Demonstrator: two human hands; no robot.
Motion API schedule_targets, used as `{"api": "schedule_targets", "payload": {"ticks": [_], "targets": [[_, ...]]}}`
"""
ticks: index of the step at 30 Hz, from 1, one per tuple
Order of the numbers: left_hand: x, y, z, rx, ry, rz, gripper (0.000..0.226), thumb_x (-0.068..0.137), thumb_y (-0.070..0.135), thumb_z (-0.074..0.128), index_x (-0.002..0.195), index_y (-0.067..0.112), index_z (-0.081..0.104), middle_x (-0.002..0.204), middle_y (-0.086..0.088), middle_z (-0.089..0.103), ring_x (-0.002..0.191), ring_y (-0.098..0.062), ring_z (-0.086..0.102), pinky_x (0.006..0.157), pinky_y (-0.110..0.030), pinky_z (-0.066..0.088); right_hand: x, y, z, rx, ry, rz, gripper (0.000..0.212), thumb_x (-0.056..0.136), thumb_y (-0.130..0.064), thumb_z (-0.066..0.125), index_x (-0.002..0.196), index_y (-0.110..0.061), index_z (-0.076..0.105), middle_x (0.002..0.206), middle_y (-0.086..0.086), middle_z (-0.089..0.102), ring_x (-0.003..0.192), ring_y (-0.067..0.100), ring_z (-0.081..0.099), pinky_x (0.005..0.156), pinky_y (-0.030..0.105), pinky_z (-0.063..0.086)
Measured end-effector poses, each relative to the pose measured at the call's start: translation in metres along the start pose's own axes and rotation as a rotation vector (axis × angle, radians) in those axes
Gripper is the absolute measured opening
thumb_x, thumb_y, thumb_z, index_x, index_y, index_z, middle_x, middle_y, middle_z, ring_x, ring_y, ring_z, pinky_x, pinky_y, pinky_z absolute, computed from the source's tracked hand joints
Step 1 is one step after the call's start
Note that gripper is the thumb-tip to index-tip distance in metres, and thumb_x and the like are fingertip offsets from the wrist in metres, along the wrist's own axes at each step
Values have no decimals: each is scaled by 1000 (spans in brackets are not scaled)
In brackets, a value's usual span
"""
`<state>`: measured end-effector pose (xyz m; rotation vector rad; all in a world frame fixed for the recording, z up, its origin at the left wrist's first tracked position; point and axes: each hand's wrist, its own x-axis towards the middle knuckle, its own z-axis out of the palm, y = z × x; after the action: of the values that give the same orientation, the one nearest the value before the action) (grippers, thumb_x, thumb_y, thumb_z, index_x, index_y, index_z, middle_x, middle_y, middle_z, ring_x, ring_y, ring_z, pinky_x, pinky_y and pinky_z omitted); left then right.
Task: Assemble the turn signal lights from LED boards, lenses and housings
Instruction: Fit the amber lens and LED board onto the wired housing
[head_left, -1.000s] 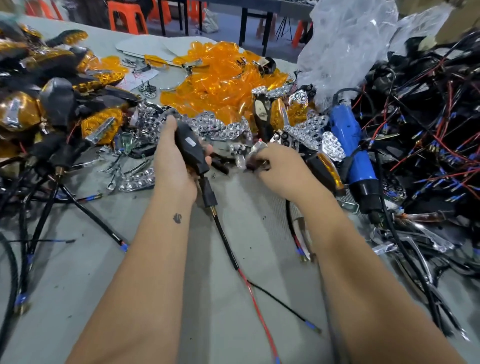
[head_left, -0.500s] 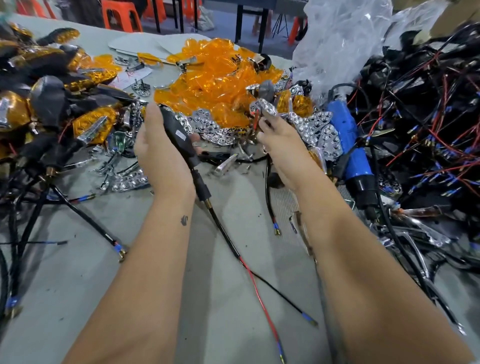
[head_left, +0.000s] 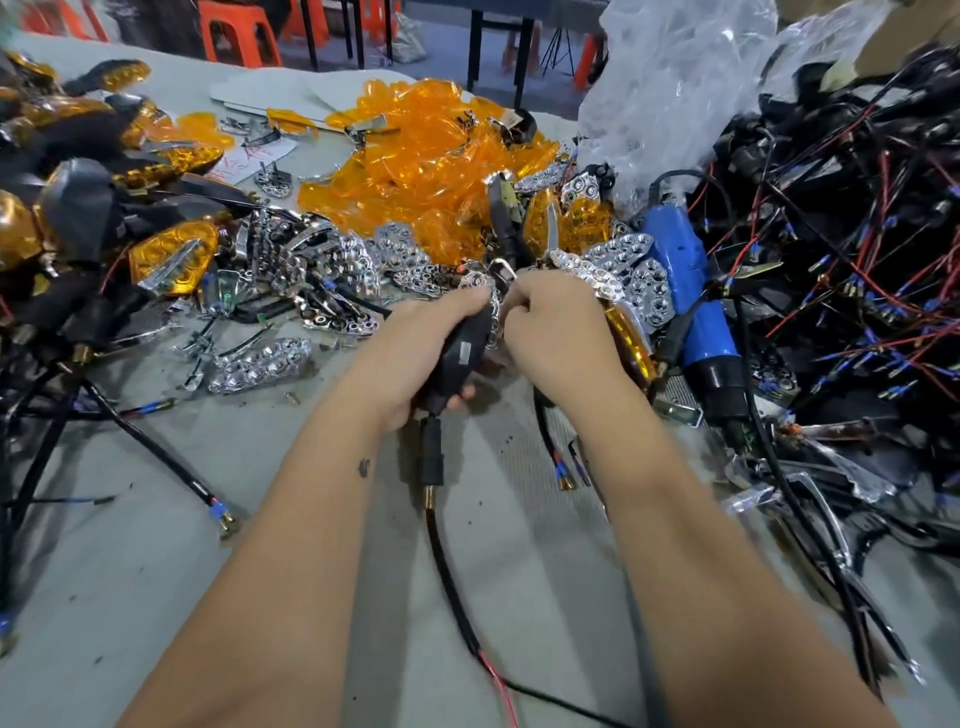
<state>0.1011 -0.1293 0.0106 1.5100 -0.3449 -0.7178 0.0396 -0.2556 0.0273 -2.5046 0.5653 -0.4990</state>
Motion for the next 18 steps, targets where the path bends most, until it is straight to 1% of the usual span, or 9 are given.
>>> {"api": "schedule_targets", "payload": {"ticks": [3, 5, 8, 9, 10, 12, 13, 16, 18], "targets": [[4, -2, -3, 19, 168, 0, 42, 90, 51, 61, 82, 10, 67, 72, -12, 73, 43, -18, 59, 39, -21, 43, -8, 5, 2, -174, -104, 15, 14, 86, 0, 50, 91, -5, 63, 95, 12, 61, 87, 29, 57, 72, 37, 49], [4, -4, -5, 7, 306, 45, 41, 90, 52, 60, 80, 13, 68, 70, -8, 74, 44, -17, 61, 42, -23, 47, -10, 11, 5, -203, -153, 12, 14, 85, 0, 52, 94, -2, 63, 99, 12, 59, 90, 29, 56, 77, 39, 50], [5, -4, -9, -62, 452, 122, 36, 92, 52, 58, 84, 17, 65, 60, 2, 68, 48, -17, 63, 45, -24, 50, -9, 19, 13, -190, -181, -69, 13, 91, -13, 49, 86, -5, 58, 102, 6, 50, 101, 28, 45, 86, 38, 41], [6, -3, -9, -123, 467, 135, 34, 93, 50, 57, 87, 17, 64, 59, 2, 66, 47, -18, 63, 44, -24, 49, -9, 21, 17, -213, -204, -98, 18, 95, -21, 48, 94, -8, 59, 109, 6, 49, 108, 28, 40, 87, 36, 35], [7, -3, -10, -192, 471, 137, 34, 95, 49, 56, 90, 16, 63, 61, 1, 65, 47, -19, 62, 44, -24, 49, -9, 22, 20, -253, -231, -122, 27, 98, -30, 46, 112, -12, 59, 122, 5, 49, 115, 28, 36, 90, 37, 31], [8, -2, -10, -322, 426, 125, 37, 97, 48, 54, 94, 12, 62, 65, -3, 65, 47, -19, 60, 44, -24, 48, -9, 22, 25, -353, -263, -167, 46, 99, -45, 42, 141, -26, 46, 142, -1, 43, 124, 27, 31, 98, 41, 27], [8, -2, -9, -384, 370, 118, 39, 98, 48, 52, 96, 10, 61, 65, -4, 65, 48, -19, 59, 44, -24, 47, -9, 21, 27, -385, -258, -186, 49, 100, -48, 41, 146, -30, 42, 146, -3, 42, 125, 27, 30, 99, 41, 26], [5, -2, -10, -503, 134, 96, 45, 100, 49, 45, 97, 8, 61, 68, -7, 64, 51, -21, 58, 43, -22, 44, -8, 20, 25, -359, -198, -211, 41, 100, -42, 48, 139, -31, 54, 139, -6, 49, 121, 26, 35, 88, 37, 24], [2, -2, -9, -485, 19, 92, 45, 101, 48, 42, 97, 9, 64, 72, -7, 66, 54, -21, 60, 44, -21, 45, -9, 19, 20, -343, -149, -247, 29, 98, -31, 55, 124, -25, 67, 124, -3, 57, 115, 27, 44, 80, 34, 23]]}}
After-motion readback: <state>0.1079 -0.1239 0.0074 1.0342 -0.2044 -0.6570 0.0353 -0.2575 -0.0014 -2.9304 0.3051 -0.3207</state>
